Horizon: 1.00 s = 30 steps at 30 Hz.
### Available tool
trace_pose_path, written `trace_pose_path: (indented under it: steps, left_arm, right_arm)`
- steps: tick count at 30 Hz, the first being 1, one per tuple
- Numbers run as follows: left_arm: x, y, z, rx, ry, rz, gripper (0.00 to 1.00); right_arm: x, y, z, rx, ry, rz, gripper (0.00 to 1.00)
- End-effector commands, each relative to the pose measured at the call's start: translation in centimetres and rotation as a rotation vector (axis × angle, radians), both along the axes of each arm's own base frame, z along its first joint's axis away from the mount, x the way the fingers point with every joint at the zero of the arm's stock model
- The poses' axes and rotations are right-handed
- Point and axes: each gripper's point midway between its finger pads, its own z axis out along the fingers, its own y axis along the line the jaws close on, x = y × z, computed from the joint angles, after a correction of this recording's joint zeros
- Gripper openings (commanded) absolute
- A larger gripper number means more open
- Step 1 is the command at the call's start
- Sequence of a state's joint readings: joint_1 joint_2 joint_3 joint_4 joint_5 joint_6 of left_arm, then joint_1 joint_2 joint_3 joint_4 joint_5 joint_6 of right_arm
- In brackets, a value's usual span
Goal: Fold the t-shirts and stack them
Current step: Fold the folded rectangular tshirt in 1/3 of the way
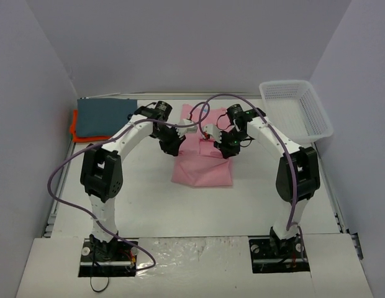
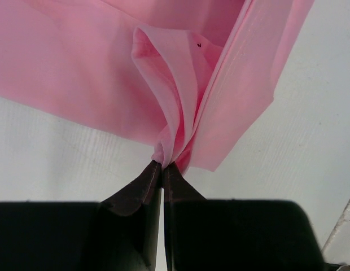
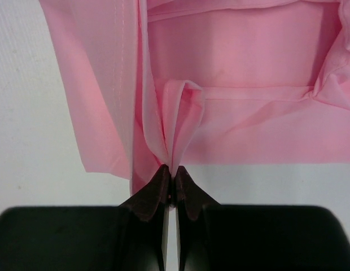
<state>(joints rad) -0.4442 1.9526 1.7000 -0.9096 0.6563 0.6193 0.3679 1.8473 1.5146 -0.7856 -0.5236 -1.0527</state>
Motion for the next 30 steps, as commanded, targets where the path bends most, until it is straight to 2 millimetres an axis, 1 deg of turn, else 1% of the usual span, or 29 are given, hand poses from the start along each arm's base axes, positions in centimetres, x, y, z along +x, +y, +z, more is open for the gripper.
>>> trace_pose_path:
  steps: [1, 5, 6, 8, 12, 14, 15, 16, 18, 19, 21, 28, 29, 30]
  left_arm:
    - [1.5, -1.0, 2.5, -0.036, -0.086, -0.037, 0.02]
    - [2.6, -1.2, 2.6, -0.036, -0.104, -0.030, 0.02]
    - [3.0, -1.4, 2.6, -0.036, -0.108, -0.027, 0.02]
    - [3.3, -1.5, 2.5, -0.037, -0.107, -0.029, 0.02]
    - [4.1, -1.8, 1.5, -0.032, -0.091, -0.030, 0.02]
    - [4.4, -2.0, 1.4, -0.033, -0.093, -0.030, 0.02]
    - [4.6, -2.0, 1.0, -0.028, -0.086, -0.028, 0.02]
    - [4.9, -2.1, 1.1, -0.031, -0.093, -0.029, 0.02]
    - [5.2, -2.1, 0.5, -0.021, -0.086, -0.029, 0.02]
    - [5.5, -2.2, 0.7, -0.024, -0.096, -0.029, 0.02]
    - [5.8, -2.2, 0.2, -0.017, -0.087, -0.030, 0.02]
    - [7.0, -2.5, -0.4, -0.007, -0.096, -0.023, 0.02]
    - [7.3, -2.7, -0.5, -0.007, -0.100, -0.024, 0.03]
    - [7.5, -2.7, -0.6, -0.004, -0.100, -0.023, 0.05]
  right_arm:
    - [1.3, -1.2, 0.1, -0.041, 0.007, -0.063, 0.00]
    - [2.4, -1.6, 0.1, -0.046, -0.007, -0.075, 0.00]
    - [2.5, -1.8, -0.2, -0.052, 0.000, -0.076, 0.00]
    - [3.1, -2.1, -0.3, -0.053, -0.006, -0.083, 0.00]
    - [3.9, -2.7, -1.4, -0.074, 0.007, -0.088, 0.00]
    - [4.3, -2.9, -1.4, -0.078, 0.003, -0.094, 0.00]
    - [4.5, -3.0, -1.8, -0.080, 0.008, -0.090, 0.00]
    - [4.6, -3.0, -1.9, -0.080, 0.009, -0.091, 0.00]
    - [5.0, -3.2, -2.2, -0.080, 0.011, -0.094, 0.00]
    - [5.2, -3.2, -2.4, -0.080, 0.013, -0.093, 0.00]
    - [5.6, -3.3, -2.8, -0.081, 0.017, -0.096, 0.00]
    - [6.5, -3.8, -3.9, -0.081, 0.030, -0.101, 0.00]
    - [6.6, -3.8, -4.2, -0.083, 0.037, -0.102, 0.00]
    - [6.9, -3.9, -4.2, -0.082, 0.032, -0.105, 0.00]
